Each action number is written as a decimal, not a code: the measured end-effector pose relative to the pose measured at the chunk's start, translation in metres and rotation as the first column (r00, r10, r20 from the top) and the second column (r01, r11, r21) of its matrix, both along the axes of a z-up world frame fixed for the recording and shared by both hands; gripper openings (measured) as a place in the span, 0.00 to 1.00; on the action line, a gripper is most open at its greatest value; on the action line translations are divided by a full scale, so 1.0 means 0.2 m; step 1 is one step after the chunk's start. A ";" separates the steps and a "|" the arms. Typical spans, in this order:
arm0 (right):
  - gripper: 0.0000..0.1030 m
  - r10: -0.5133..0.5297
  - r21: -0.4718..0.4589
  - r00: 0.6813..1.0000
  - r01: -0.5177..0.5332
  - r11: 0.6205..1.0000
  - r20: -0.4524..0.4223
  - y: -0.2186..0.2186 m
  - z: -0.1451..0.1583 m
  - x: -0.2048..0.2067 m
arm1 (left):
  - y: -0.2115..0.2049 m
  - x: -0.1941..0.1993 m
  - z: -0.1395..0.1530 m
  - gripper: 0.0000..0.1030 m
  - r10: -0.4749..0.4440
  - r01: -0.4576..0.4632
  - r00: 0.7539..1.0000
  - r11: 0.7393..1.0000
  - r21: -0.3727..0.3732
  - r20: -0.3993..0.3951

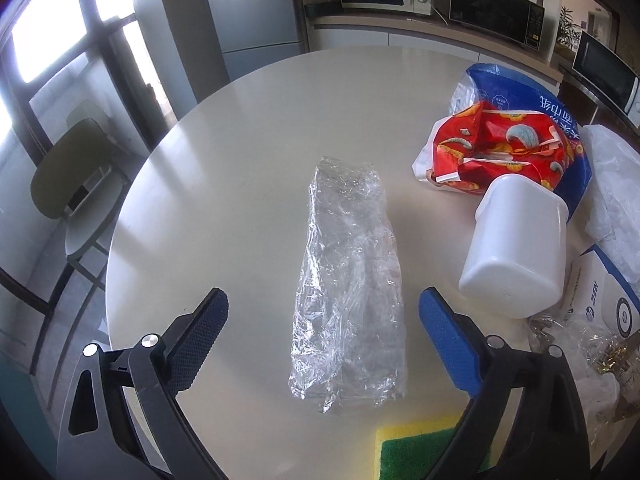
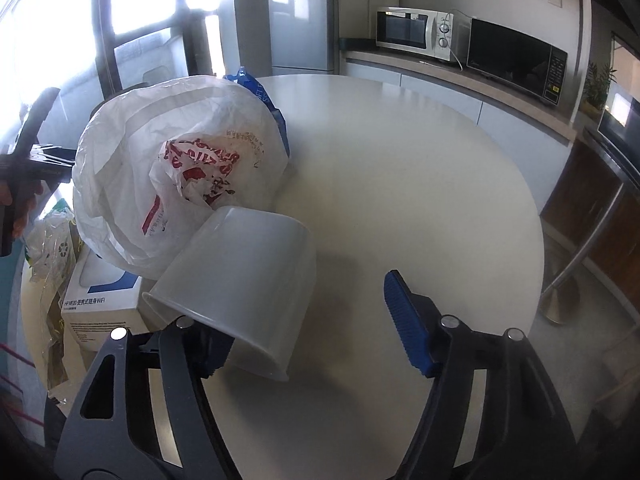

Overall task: Collect trash
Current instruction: 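Grasp the clear plastic bottle with the left tool while the right tool grasps the white cup, then carry the bottle and the white cup down toward the blue wastebasket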

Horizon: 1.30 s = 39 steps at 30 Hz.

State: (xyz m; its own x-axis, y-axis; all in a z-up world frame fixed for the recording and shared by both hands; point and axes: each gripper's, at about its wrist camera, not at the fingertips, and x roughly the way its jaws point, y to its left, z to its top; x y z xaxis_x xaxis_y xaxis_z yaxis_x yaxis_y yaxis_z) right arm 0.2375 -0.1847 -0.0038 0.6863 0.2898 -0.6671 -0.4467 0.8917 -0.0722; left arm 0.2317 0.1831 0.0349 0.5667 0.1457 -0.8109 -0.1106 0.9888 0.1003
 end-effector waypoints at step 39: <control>0.02 0.050 0.091 0.997 -0.056 0.994 0.065 -0.03 0.23 -0.18 | -0.02 -0.25 0.28 0.38 0.053 -0.049 0.988 0.998 -0.032 0.142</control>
State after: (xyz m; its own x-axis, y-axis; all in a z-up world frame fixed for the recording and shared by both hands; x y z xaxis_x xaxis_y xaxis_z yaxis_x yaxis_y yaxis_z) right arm 0.2018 -0.1916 0.0426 0.7078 0.3854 -0.5920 -0.4906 0.8712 -0.0195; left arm 0.1809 0.1798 0.0910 0.6691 0.1551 -0.7268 -0.1721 0.9837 0.0516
